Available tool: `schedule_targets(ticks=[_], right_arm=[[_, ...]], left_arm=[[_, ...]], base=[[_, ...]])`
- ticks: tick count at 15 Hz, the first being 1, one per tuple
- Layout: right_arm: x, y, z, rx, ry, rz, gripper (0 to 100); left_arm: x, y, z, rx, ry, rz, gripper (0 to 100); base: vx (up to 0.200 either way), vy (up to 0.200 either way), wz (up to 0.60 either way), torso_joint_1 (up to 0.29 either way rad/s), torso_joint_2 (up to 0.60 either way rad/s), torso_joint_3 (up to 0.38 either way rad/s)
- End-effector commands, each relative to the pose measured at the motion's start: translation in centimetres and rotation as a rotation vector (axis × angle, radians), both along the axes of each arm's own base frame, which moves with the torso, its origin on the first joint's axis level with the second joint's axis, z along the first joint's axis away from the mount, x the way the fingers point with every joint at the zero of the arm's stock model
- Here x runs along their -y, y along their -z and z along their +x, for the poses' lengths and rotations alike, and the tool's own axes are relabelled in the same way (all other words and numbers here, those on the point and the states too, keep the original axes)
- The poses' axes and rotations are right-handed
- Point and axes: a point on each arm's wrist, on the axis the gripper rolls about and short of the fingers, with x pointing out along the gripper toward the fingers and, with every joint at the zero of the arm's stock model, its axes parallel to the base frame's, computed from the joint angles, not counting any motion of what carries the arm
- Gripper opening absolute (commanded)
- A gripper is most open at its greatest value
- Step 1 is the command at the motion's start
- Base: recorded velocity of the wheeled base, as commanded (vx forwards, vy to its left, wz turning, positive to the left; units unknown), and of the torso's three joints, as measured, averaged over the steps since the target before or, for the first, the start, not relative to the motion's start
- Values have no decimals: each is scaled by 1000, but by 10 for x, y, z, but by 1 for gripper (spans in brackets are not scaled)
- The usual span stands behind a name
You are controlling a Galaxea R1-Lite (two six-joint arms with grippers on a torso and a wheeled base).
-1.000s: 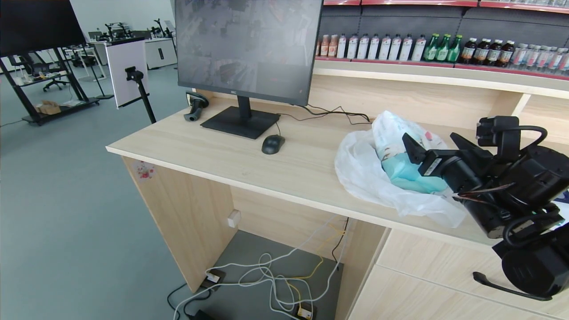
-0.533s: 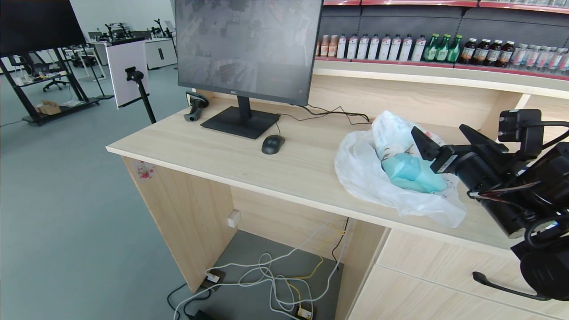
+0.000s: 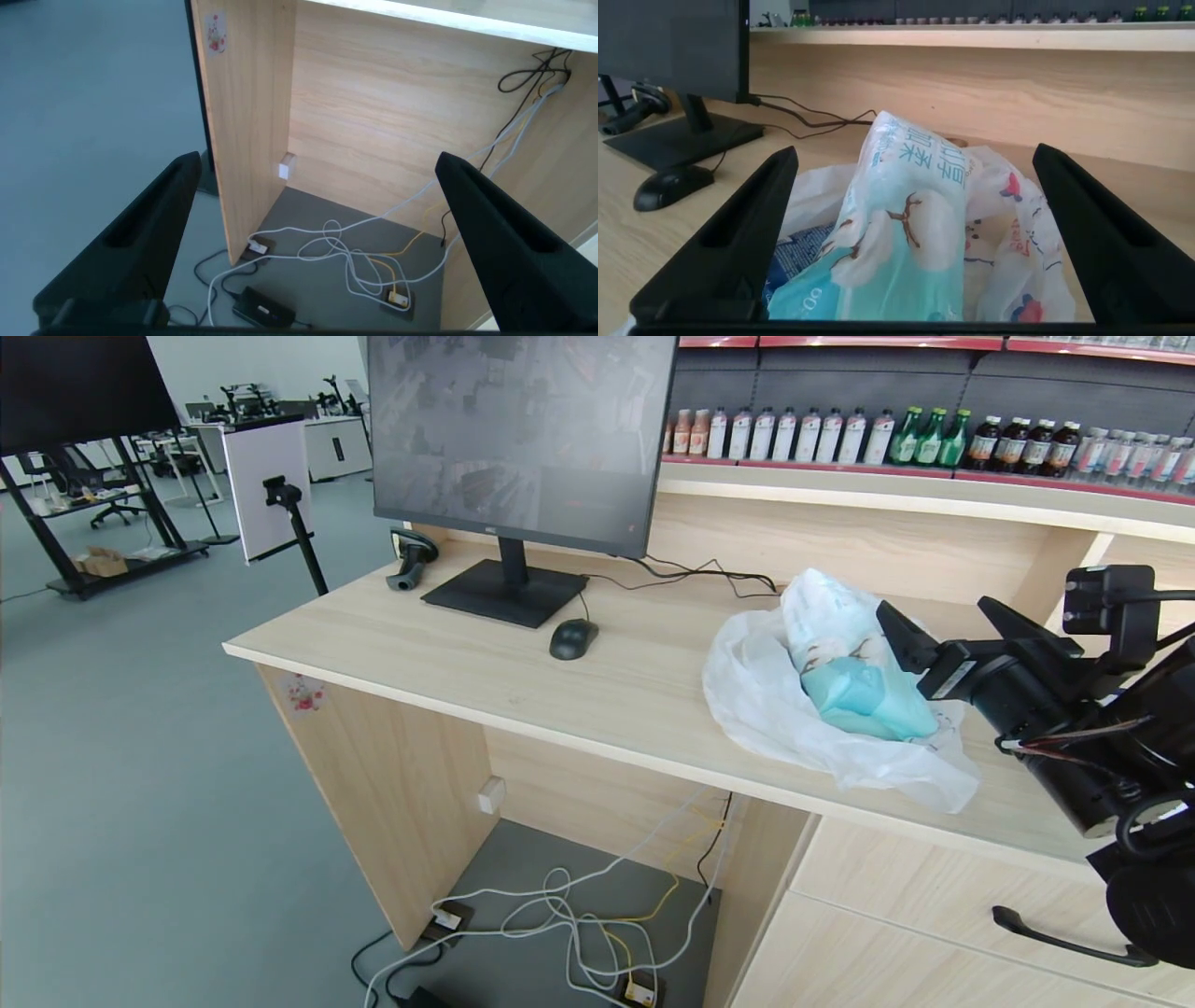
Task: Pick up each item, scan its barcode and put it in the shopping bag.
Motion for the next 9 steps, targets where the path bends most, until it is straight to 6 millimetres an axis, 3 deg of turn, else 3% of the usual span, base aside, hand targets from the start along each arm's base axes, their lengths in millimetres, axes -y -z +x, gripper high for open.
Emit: schedule_targets(ticks=[1, 3, 7, 9], right_arm=[[0, 3, -2, -13, 0, -2, 100], [4, 0, -1, -3, 8, 4, 100], [6, 2, -1, -9, -24, 9, 100], [5, 2, -2, -8, -22, -1, 100]], left_arm=[[0, 0, 0, 0, 0, 0, 100], [0, 0, 0, 0, 0, 0, 100], [0, 0, 0, -1, 0, -2, 100], [0, 0, 0, -1, 0, -3, 100]], base=[[0, 0, 0, 0, 0, 0], [0, 0, 0, 0, 0, 0], [0, 0, -600, -1, 2, 5], [0, -200, -600, 7, 5, 5]])
